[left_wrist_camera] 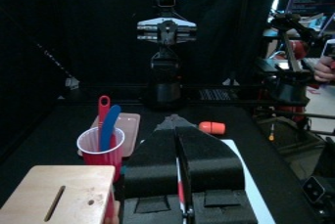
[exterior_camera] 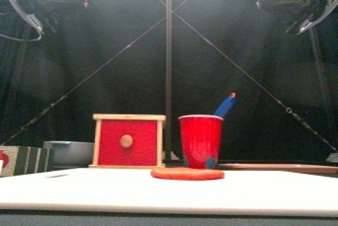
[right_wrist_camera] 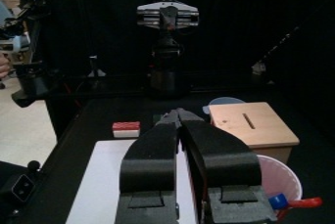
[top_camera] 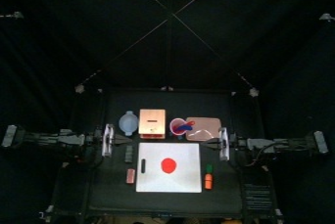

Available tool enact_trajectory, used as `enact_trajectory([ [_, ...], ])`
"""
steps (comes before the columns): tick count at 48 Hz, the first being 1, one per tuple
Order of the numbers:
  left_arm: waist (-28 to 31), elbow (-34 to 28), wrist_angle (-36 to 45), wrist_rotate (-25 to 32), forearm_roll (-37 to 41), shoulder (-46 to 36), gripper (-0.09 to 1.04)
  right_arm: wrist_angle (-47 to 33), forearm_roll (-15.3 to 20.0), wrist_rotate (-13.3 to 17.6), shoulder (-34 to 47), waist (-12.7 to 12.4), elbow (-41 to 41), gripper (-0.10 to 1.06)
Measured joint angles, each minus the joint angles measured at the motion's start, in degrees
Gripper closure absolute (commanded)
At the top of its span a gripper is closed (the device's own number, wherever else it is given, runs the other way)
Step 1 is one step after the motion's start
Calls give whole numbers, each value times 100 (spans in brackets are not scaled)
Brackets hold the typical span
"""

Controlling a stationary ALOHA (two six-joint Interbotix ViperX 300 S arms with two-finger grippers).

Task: Get the cutter from the drawer then cut the dough then place the extra dough in the bowl
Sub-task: Open the drawer

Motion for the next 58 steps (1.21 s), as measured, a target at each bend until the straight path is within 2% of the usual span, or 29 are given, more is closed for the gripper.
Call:
enact_trajectory([
  [2, 18, 0, -26, -26, -9, 18, 91, -9, -18, -44, 18, -18, 18, 98],
  [6, 35, 0, -431, -53, -193, 325, 87, -35, -246, -185, 290, -281, 79, 100],
  [11, 35, 35, -1011, -79, -606, 756, 83, -369, -642, -97, 905, -721, 18, 99],
  [14, 0, 105, -1397, -132, -932, 1046, 80, -703, -861, -79, 1345, -896, -141, 99],
  [22, -264, 220, -2461, -563, -1890, 2083, 78, -1538, -1310, -70, 2742, -1178, -870, 100],
  [28, -571, 185, -3076, -1046, -2479, 2865, 78, -1679, -1441, -141, 3823, -1362, -1547, 99],
  [36, -677, -149, -3322, -1872, -3111, 3955, 77, -1714, -1644, -158, 5212, -1661, -2514, 99],
  [45, -694, -589, -3331, -2716, -3067, 4975, 77, -1714, -2039, -141, 6478, -1986, -3533, 99],
  [58, -686, -765, -3419, -3085, -3278, 5396, 70, -1705, -2382, -105, 7383, -2180, -4315, 99],
])
